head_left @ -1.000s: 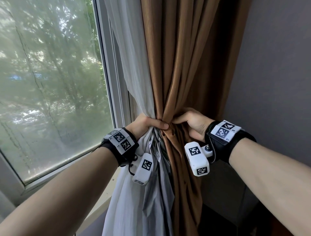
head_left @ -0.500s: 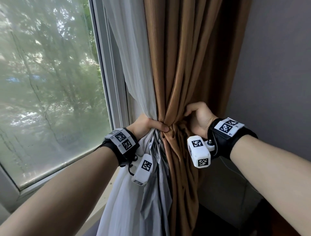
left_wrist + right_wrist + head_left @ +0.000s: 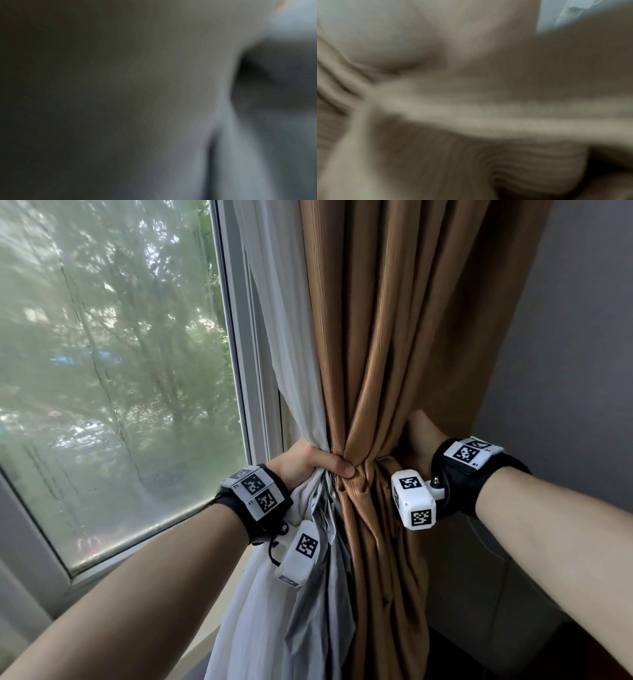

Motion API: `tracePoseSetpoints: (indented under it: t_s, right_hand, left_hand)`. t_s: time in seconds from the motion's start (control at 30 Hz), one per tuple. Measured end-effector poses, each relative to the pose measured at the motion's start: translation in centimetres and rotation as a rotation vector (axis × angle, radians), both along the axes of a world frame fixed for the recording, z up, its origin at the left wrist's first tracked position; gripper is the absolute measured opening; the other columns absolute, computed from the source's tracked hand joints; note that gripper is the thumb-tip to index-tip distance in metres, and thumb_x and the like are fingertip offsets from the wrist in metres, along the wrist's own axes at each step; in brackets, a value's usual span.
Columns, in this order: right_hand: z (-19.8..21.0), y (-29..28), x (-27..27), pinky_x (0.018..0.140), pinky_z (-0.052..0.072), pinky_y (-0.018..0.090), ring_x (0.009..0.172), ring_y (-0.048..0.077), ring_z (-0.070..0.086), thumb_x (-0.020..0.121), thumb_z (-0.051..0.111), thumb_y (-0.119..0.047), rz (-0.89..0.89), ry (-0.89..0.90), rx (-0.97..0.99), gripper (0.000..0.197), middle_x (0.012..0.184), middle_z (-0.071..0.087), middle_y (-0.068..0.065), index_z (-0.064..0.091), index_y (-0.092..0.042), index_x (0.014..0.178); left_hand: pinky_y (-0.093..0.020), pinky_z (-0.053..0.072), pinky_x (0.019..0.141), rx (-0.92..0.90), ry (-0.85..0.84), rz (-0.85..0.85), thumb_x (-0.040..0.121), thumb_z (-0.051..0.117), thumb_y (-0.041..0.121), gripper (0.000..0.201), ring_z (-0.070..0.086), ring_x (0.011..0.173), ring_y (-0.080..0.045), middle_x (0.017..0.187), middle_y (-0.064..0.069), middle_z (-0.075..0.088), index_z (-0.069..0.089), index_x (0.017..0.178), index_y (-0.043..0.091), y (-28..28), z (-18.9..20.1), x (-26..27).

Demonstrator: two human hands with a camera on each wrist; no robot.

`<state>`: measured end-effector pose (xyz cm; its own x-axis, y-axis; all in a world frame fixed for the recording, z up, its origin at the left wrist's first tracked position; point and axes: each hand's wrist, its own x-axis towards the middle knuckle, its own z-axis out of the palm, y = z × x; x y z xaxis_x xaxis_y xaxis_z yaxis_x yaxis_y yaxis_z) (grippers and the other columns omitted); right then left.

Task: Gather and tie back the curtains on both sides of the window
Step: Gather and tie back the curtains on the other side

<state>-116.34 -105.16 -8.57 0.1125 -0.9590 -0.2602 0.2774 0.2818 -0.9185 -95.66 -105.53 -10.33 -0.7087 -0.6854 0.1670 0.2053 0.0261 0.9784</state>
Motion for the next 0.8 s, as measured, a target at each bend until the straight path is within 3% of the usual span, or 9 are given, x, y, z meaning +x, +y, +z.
tracePoseSetpoints:
  t_s: [0.03,0.1,0.2,0.3,0.37,0.43,0.5,0.63,0.8]
  right_hand:
    - [0.5,0.6,0.4,0.12,0.036,0.05,0.136,0.043,0.055,0.086,0.061,-0.028,0.001,0.025,-0.026,0.063,0.147,0.058,0.02,0.06,-0.002,0.143]
    - [0.6,0.6,0.3,0.119,0.04,0.054,0.136,0.044,0.056,0.097,0.044,-0.019,-0.017,0.084,-0.061,0.055,0.144,0.06,0.028,0.055,0.006,0.144]
    - [0.6,0.3,-0.1,0.113,0.047,0.057,0.109,0.042,0.068,0.1,0.044,-0.004,-0.101,0.282,-0.088,0.031,0.12,0.07,0.03,0.07,0.005,0.113]
    - [0.3,-0.2,-1.0,0.104,0.05,0.068,0.107,0.052,0.069,0.092,0.049,0.013,-0.212,0.449,-0.185,0.03,0.115,0.071,0.034,0.076,0.002,0.098]
    - [0.2,0.2,-1.7,0.099,0.056,0.061,0.106,0.052,0.071,0.087,0.059,0.016,-0.241,0.477,-0.207,0.026,0.109,0.074,0.032,0.078,0.002,0.096]
    - [0.1,0.9,-2.3,0.086,0.062,0.044,0.097,0.042,0.072,0.083,0.069,0.014,-0.258,0.468,-0.232,0.02,0.102,0.075,0.026,0.076,0.004,0.099]
    - [-0.1,1.7,-2.5,0.078,0.058,0.036,0.093,0.033,0.07,0.081,0.074,0.012,-0.264,0.469,-0.263,0.026,0.099,0.074,0.019,0.075,0.006,0.106]
    - [-0.1,3.2,-1.7,0.074,0.051,0.029,0.084,0.019,0.071,0.075,0.078,0.006,-0.276,0.569,-0.352,0.025,0.091,0.079,0.004,0.08,-0.013,0.091]
    - [0.1,5.0,-0.7,0.089,0.057,0.03,0.097,0.017,0.077,0.074,0.083,0.003,-0.151,0.567,-0.406,0.027,0.099,0.082,0.003,0.08,-0.014,0.096]
  left_hand:
    - [-0.036,0.061,0.083,0.004,0.004,0.007,0.059,0.074,-0.004,0.063,0.077,0.093,-0.025,0.099,-0.011,0.079,0.059,0.12,-0.005,-0.2,-0.1,0.0]
    - [-0.037,0.061,0.085,0.014,0.012,0.015,0.058,0.075,0.0,0.064,0.077,0.094,-0.025,0.101,-0.011,0.079,0.059,0.12,-0.005,-0.5,-0.2,-0.1]
    - [-0.034,0.061,0.081,-0.001,-0.009,0.04,0.059,0.072,-0.007,0.063,0.077,0.089,-0.023,0.094,-0.009,0.079,0.057,0.12,-0.007,-0.6,0.0,-0.2]
    - [-0.033,0.061,0.079,-0.031,-0.022,0.09,0.063,0.064,-0.013,0.055,0.077,0.085,-0.022,0.091,-0.009,0.079,0.059,0.118,-0.008,-0.8,0.0,-0.3]
    - [-0.036,0.06,0.083,-0.067,-0.019,0.14,0.061,0.07,-0.012,0.058,0.076,0.09,-0.026,0.096,-0.011,0.079,0.061,0.118,-0.008,-1.1,-0.1,-0.4]
    - [-0.038,0.06,0.085,-0.093,-0.008,0.21,0.056,0.076,-0.01,0.061,0.075,0.095,-0.028,0.1,-0.013,0.078,0.064,0.115,-0.006,-1.5,-0.3,-0.4]
    - [-0.04,0.059,0.087,-0.099,0.007,0.284,0.049,0.082,-0.006,0.067,0.074,0.1,-0.032,0.104,-0.017,0.076,0.066,0.114,-0.005,-1.6,-0.4,-0.5]
    - [-0.045,0.058,0.095,-0.106,-0.008,0.393,0.049,0.083,-0.007,0.069,0.072,0.109,-0.037,0.114,-0.022,0.075,0.069,0.116,-0.009,-1.5,-0.5,-1.1]
    - [-0.042,0.06,0.088,-0.053,0.003,0.445,0.049,0.086,-0.006,0.071,0.075,0.103,-0.032,0.111,-0.017,0.078,0.07,0.118,-0.006,-1.0,-0.4,-1.5]
